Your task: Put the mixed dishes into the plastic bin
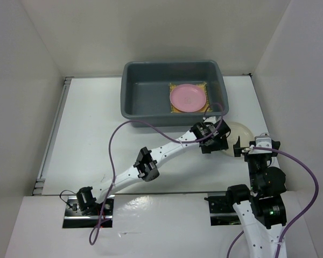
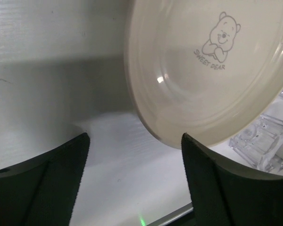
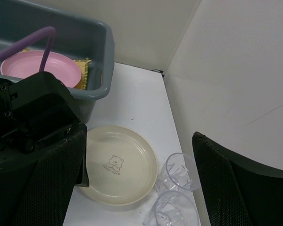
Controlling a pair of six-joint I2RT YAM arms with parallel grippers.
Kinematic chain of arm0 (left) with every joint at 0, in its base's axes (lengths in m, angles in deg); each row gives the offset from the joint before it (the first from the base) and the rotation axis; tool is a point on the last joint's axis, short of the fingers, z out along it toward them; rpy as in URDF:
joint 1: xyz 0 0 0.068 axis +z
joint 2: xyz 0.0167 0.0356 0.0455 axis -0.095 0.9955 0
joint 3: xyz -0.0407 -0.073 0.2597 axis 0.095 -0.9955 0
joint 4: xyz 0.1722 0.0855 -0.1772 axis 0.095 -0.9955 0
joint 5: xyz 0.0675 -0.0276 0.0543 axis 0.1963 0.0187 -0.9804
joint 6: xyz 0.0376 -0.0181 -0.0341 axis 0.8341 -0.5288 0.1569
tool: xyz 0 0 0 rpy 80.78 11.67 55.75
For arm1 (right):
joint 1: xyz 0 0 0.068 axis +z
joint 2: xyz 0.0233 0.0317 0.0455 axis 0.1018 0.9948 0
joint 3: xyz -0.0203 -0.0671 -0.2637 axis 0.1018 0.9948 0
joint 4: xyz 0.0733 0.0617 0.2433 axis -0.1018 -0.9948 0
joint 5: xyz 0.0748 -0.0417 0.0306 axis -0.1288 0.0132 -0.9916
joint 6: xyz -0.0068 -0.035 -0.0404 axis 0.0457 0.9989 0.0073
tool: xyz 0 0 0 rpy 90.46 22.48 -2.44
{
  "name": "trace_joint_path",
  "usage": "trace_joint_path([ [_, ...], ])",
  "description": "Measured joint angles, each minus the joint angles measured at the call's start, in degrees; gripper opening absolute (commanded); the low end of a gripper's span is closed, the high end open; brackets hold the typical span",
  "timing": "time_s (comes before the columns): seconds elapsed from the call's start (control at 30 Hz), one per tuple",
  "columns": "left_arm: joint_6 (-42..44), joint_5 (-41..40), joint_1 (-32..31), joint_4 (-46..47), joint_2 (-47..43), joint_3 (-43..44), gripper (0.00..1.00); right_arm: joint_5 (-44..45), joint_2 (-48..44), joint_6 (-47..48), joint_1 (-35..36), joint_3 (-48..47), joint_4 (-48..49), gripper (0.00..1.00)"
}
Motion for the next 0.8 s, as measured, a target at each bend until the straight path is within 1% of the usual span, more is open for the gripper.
trace_joint_path([
  [0.07, 0.09, 0.42, 0.26, 0.44, 0.57, 0.00, 0.75, 0.02, 0.02, 0.00, 0.00, 0.00, 0.00, 0.97],
  [0.17, 0.92, 1.07, 0.61, 0.85, 0.87, 0.04, 0.72, 0.11, 0.31, 0.00, 0.00, 0.00, 0.00, 0.97],
  [0.27, 1.20, 1.27, 0.72, 0.94, 1.27, 0.39, 0.64, 0.13, 0.44, 0.00, 0.00, 0.00, 0.02, 0.97],
  [0.3, 1.18, 1.38, 0.74, 0.98, 1.49, 0.55, 0.59, 0.13, 0.48, 0.00, 0.00, 0.00, 0.00, 0.97],
  [0.33, 1.16, 1.49, 0.76, 1.07, 1.62, 0.68, 0.47, 0.13, 0.52, 0.00, 0.00, 0.00, 0.00, 0.97],
  [0.4, 0.94, 1.57, 0.87, 1.73, 2.27, 0.79, 0.32, 0.13, 0.55, 0.00, 0.00, 0.00, 0.00, 0.97],
  [0.43, 1.09, 1.92, 0.98, 2.01, 2.43, 0.79, 0.18, 0.13, 0.55, 0.00, 0.00, 0.00, 0.02, 0.97],
  [0.47, 1.33, 1.95, 1.01, 1.84, 2.56, 0.79, 0.13, 0.13, 0.55, 0.00, 0.00, 0.00, 0.00, 0.97],
  [0.53, 1.05, 2.14, 1.11, 2.69, 2.67, 0.79, 0.08, 0.13, 0.55, 0.00, 0.00, 0.00, 0.00, 0.97],
  [0.57, 1.03, 2.47, 1.14, 3.06, 2.67, 0.79, 0.04, 0.15, 0.55, 0.00, 0.00, 0.00, 0.00, 0.97],
  [0.63, 1.25, 2.54, 1.14, 2.89, 2.67, 0.79, 0.00, 0.15, 0.55, 0.00, 0.00, 0.00, 0.00, 0.97],
  [0.8, 1.18, 2.36, 1.16, 2.38, 2.64, 0.79, 0.00, 0.15, 0.55, 0.00, 0.02, 0.00, 0.00, 0.97],
])
